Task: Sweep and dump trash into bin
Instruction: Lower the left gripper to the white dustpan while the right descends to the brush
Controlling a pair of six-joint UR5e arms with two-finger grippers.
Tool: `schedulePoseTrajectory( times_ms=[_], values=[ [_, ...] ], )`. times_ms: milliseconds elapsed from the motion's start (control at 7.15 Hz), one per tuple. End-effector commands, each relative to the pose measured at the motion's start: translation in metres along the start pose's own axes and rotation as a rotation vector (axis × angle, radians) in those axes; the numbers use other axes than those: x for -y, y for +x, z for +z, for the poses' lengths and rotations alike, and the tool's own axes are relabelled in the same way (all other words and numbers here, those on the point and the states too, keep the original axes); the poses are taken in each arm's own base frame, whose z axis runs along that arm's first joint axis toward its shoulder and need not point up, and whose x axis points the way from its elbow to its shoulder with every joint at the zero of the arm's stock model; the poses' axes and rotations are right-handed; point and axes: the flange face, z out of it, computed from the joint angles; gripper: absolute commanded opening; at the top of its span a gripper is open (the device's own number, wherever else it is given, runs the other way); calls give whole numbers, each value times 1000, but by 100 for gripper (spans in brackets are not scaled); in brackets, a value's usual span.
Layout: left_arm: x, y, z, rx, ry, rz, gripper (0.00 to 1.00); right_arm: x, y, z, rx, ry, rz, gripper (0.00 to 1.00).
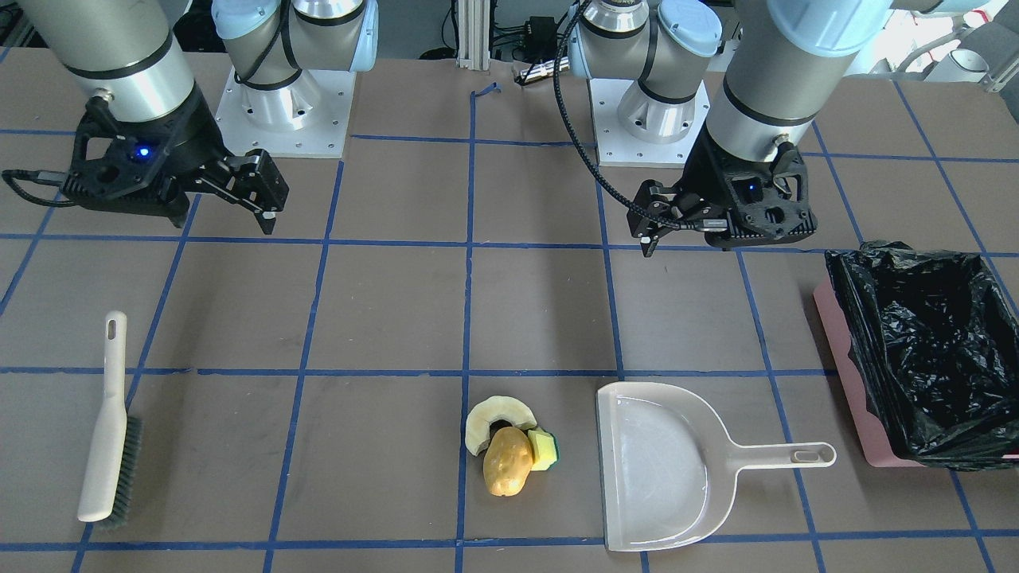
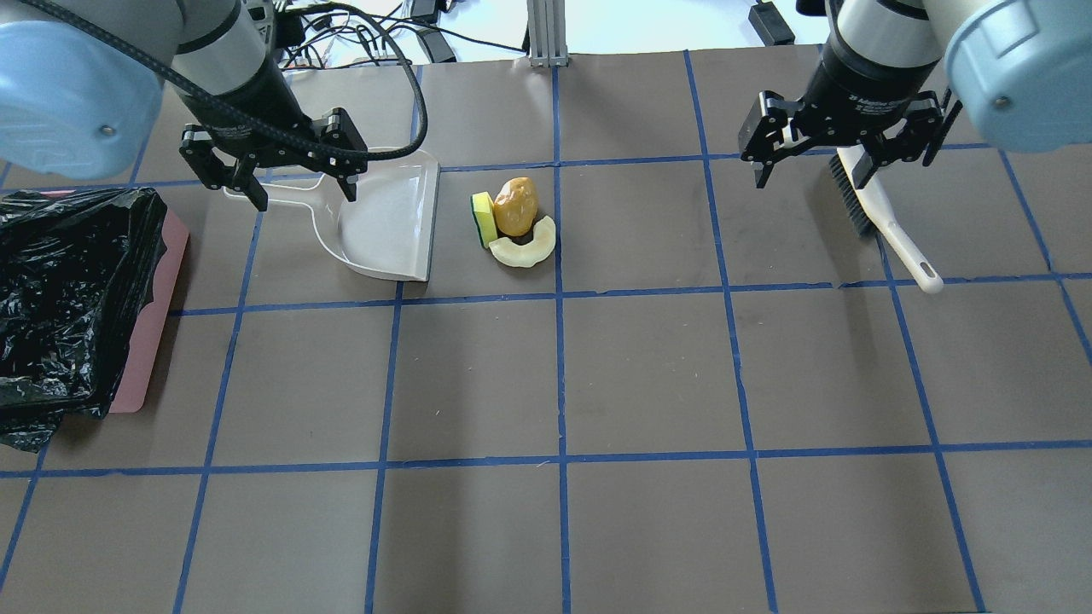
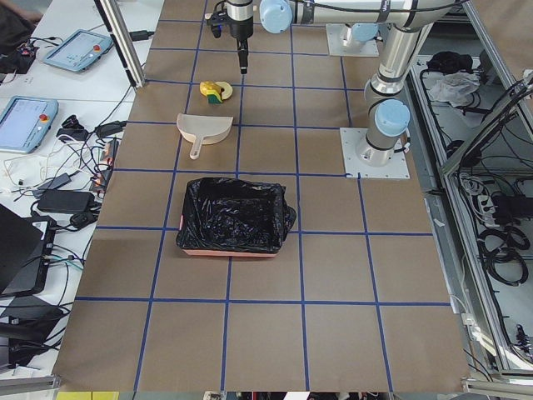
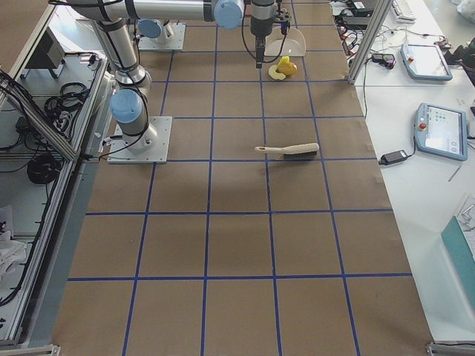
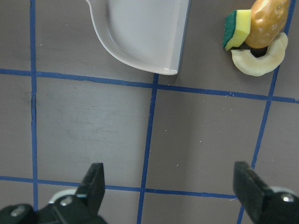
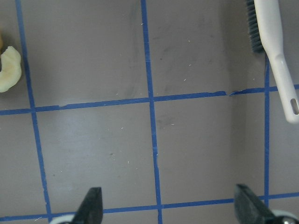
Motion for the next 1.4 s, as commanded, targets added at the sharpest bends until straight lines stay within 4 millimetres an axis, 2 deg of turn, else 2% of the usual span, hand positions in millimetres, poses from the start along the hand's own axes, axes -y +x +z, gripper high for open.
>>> schedulePoseTrajectory(
  times_ms=[0,140,280,420,560,700,979,1119,1259],
  values=[
    [6,6,12,49,-12,141,93,33,56,38,-6,-67,-65,100],
    [12,5,22,73,-29,215,95,46,81,61,2,-109,-100,100],
    [20,2,33,80,-48,289,98,60,117,87,5,-149,-120,100],
    [29,1,51,75,-82,401,98,72,156,112,9,-173,-129,100],
    [39,-4,69,71,-112,435,98,76,182,133,20,-180,-131,99],
    [53,-26,85,55,-135,477,98,77,197,161,17,-167,-116,99],
    [66,-33,105,25,-153,769,100,77,201,215,18,-170,-112,98],
    [74,-46,123,11,-178,842,99,79,202,225,13,-161,-115,98],
    [85,-60,126,12,-146,999,100,80,207,242,-18,-201,-124,96]
  ],
)
